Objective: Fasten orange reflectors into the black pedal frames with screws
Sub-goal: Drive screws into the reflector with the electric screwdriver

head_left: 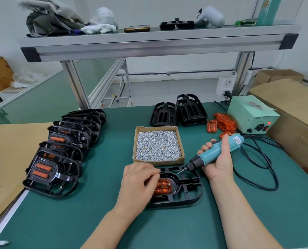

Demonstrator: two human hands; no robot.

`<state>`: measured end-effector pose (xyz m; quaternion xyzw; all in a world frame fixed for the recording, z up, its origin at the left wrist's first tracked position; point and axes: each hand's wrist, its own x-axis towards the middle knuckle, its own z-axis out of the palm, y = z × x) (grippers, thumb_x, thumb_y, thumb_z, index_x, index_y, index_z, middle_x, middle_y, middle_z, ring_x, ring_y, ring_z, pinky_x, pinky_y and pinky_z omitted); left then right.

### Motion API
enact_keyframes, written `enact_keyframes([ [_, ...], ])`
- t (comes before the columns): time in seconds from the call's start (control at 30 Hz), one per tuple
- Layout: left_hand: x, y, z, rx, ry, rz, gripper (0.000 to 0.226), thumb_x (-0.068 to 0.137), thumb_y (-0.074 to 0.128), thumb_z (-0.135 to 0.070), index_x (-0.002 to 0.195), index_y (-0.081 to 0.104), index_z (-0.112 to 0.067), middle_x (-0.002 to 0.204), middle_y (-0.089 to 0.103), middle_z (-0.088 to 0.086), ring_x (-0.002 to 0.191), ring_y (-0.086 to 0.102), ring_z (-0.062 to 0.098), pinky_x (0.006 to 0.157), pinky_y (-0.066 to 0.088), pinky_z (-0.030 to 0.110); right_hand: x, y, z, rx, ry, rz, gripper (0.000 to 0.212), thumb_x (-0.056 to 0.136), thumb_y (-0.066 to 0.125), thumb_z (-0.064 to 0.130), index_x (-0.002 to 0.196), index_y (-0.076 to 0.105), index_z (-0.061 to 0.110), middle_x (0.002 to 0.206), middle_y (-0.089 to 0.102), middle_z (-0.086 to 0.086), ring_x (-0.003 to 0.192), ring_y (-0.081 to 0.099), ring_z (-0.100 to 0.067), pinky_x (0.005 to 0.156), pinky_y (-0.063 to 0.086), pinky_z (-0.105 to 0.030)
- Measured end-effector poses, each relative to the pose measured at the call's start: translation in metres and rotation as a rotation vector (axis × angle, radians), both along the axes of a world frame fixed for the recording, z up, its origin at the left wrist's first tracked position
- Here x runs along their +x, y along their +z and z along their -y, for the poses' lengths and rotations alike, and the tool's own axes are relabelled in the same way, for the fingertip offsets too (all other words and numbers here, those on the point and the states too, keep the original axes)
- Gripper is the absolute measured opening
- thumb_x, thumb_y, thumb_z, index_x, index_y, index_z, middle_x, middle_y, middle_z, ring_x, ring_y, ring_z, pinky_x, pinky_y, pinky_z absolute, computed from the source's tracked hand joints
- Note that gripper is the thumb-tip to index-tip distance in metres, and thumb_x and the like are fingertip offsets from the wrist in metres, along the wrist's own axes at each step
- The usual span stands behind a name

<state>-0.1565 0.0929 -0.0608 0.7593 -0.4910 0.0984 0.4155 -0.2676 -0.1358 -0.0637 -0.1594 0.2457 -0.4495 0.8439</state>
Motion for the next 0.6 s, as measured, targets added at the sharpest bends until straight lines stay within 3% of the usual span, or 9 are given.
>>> enact_keyframes([
  [0.17, 0.031, 0.032, 0.037, 0.185, 0.12, 0.032, 0.014, 0.089, 0.069, -0.015, 0.096, 0.078, -0.023, 0.098, 0.072, -0.006, 0.1, 0.058, 0.02, 0.09, 0.04, 0.039, -0.002, -0.001, 0.0, -0.004, -0.005, -0.01, 0.039, 0.09, 0.064, 0.057, 0.083, 0.055, 0.02, 0.066, 0.051, 0.005, 0.055, 0.048, -0.01, 0.06, 0.04, -0.024],
  [0.33, 0.057, 0.047, 0.076, 0.59, 0.082, 0.188, 0.022, 0.096, 0.058, -0.03, 0.108, 0.073, -0.041, 0.108, 0.067, -0.008, 0.112, 0.051, 0.018, 0.092, 0.037, 0.036, -0.001, -0.001, -0.001, -0.009, -0.007, -0.021, 0.038, 0.089, 0.065, 0.056, 0.083, 0.056, 0.02, 0.065, 0.052, 0.006, 0.056, 0.049, -0.01, 0.061, 0.041, -0.024],
  [0.47, 0.058, 0.043, 0.093, 0.776, -0.004, 0.281, 0.015, 0.092, 0.063, -0.032, 0.101, 0.072, -0.039, 0.107, 0.069, -0.01, 0.11, 0.055, 0.017, 0.098, 0.035, 0.038, -0.001, -0.001, 0.001, -0.011, -0.003, -0.01, 0.038, 0.088, 0.066, 0.057, 0.082, 0.056, 0.02, 0.064, 0.052, 0.006, 0.055, 0.049, -0.009, 0.061, 0.04, -0.024],
  [0.6, 0.059, 0.041, 0.097, 0.77, -0.025, 0.308, 0.013, 0.092, 0.063, -0.028, 0.083, 0.066, -0.038, 0.097, 0.072, -0.013, 0.103, 0.058, 0.014, 0.1, 0.031, 0.038, -0.002, -0.003, 0.002, -0.012, 0.006, 0.004, 0.038, 0.086, 0.068, 0.057, 0.083, 0.057, 0.021, 0.065, 0.052, 0.006, 0.055, 0.048, -0.009, 0.06, 0.04, -0.024],
])
